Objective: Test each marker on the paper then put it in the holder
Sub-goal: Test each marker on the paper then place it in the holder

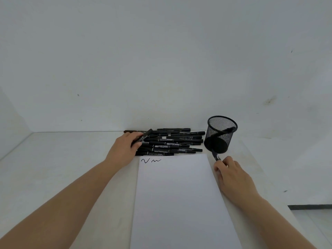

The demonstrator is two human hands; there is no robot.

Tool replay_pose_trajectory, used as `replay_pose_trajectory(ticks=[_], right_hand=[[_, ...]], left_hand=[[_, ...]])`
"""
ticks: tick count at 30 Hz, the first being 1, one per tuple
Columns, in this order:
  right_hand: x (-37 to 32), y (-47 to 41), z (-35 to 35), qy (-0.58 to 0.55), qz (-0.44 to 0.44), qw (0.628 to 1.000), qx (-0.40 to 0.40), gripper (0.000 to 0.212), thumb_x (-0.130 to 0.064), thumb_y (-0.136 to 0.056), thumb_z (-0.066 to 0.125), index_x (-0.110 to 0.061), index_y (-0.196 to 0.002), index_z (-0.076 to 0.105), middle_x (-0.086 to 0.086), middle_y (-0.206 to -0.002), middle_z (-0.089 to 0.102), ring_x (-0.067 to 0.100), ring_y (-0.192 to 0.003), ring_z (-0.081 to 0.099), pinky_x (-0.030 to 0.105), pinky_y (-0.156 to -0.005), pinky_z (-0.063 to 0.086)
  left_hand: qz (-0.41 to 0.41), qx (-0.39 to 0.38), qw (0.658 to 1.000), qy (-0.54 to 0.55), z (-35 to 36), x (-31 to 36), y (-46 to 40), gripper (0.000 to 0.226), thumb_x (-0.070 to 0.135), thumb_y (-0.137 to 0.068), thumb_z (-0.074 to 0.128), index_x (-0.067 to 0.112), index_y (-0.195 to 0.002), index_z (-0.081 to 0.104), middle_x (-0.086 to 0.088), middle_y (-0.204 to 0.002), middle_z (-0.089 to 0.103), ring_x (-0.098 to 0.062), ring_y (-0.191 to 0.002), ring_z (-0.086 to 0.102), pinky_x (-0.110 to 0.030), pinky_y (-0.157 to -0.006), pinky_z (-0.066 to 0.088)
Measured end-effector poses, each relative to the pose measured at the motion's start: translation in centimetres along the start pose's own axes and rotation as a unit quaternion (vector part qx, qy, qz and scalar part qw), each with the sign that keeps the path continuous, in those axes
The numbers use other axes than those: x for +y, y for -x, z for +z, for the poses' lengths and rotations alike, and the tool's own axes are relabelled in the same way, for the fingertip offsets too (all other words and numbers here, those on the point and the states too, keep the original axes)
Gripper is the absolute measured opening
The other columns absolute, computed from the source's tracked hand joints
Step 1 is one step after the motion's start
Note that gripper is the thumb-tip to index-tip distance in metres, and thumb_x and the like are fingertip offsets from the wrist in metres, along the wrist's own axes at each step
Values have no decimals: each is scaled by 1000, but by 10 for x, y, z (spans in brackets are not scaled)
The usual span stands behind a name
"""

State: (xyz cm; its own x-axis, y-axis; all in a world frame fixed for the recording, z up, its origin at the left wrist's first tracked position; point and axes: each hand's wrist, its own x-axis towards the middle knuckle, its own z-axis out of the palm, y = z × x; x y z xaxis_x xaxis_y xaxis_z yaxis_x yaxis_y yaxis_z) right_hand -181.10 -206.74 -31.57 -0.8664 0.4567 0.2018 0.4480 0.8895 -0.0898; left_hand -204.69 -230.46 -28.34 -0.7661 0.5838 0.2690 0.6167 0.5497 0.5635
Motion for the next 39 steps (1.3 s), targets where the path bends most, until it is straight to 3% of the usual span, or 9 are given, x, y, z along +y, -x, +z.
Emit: replay_pose_trajectory(ticks=[4, 9, 15, 21, 23, 25, 27, 34, 39], right_hand=[[-1, 2, -1, -4, 7, 1000, 4, 16, -24, -94, 36, -21, -103, 49, -3, -107, 43, 16, -92, 44, 24, -61, 40], [-1, 3, -4, 3, 10, 1000, 13, 17, -25, -93, 38, -22, -103, 52, -3, -106, 46, 16, -95, 45, 24, -63, 41], [-2, 3, -6, 3, 33, 999, 11, 15, -21, -91, 41, -22, -99, 54, -3, -105, 48, 18, -94, 45, 25, -62, 39], [-29, 3, -20, -132, -9, 981, 143, 6, -7, -79, 65, -11, -83, 64, 6, -86, 59, 25, -78, 54, 34, -65, 43], [-50, -1, -29, -339, 49, 937, 67, 7, -21, -88, 57, -19, -89, 63, -2, -83, 59, 13, -73, 53, 25, -66, 38], [-73, -4, -35, -534, 100, 838, -45, 21, -32, -91, 51, -16, -93, 65, -2, -74, 60, 10, -62, 50, 23, -61, 38], [-89, -3, -35, -629, 119, 766, -61, 25, -34, -92, 49, -18, -87, 68, -6, -60, 57, 7, -54, 46, 24, -55, 38], [-98, -6, -40, -714, 220, 662, 53, 29, -31, -94, 48, -15, -75, 62, -7, -46, 47, 8, -41, 39, 22, -45, 32], [-107, -3, -45, -769, 218, 595, -83, 31, -27, -89, 54, -10, -64, 55, 3, -42, 44, 12, -35, 33, 20, -35, 22]], left_hand=[[-16, -16, 1000, 15, -2, 16, 10, 27, 25, -91, 52, 33, -116, 57, 6, -97, 64, -15, -79, 63, -32, -79, 49], [-12, -33, 999, -8, 0, 34, 22, 11, 35, -90, 52, 37, -99, 58, 25, -77, 60, 10, -68, 51, -16, -57, 33], [9, -49, 998, 28, 3, 49, 30, 13, 25, -90, 50, 26, -101, 57, 18, -71, 55, 1, -64, 48, -20, -56, 34], [10, -75, 992, 103, 10, 63, 43, 12, 25, -91, 52, 33, -99, 57, 16, -75, 58, -2, -66, 51, -19, -61, 39], [11, -96, 983, 159, 14, 74, 50, 18, 24, -90, 54, 42, -89, 55, 14, -71, 59, -4, -61, 50, -21, -64, 43], [20, -126, 974, 189, 20, 84, 59, 21, 24, -89, 56, 45, -85, 54, 17, -68, 61, -1, -57, 50, -18, -63, 44], [31, -150, 971, 186, 26, 91, 67, 17, 28, -90, 55, 43, -82, 56, 23, -65, 63, 3, -54, 51, -12, -58, 42], [24, -89, 992, 82, 13, 80, 75, 15, 34, -92, 50, 34, -78, 58, 15, -64, 59, -7, -62, 53, -22, -60, 41], [115, -65, 991, -22, 3, 85, 80, 17, 38, -94, 42, 27, -90, 55, 13, -72, 50, -10, -67, 44, -29, -60, 33]])
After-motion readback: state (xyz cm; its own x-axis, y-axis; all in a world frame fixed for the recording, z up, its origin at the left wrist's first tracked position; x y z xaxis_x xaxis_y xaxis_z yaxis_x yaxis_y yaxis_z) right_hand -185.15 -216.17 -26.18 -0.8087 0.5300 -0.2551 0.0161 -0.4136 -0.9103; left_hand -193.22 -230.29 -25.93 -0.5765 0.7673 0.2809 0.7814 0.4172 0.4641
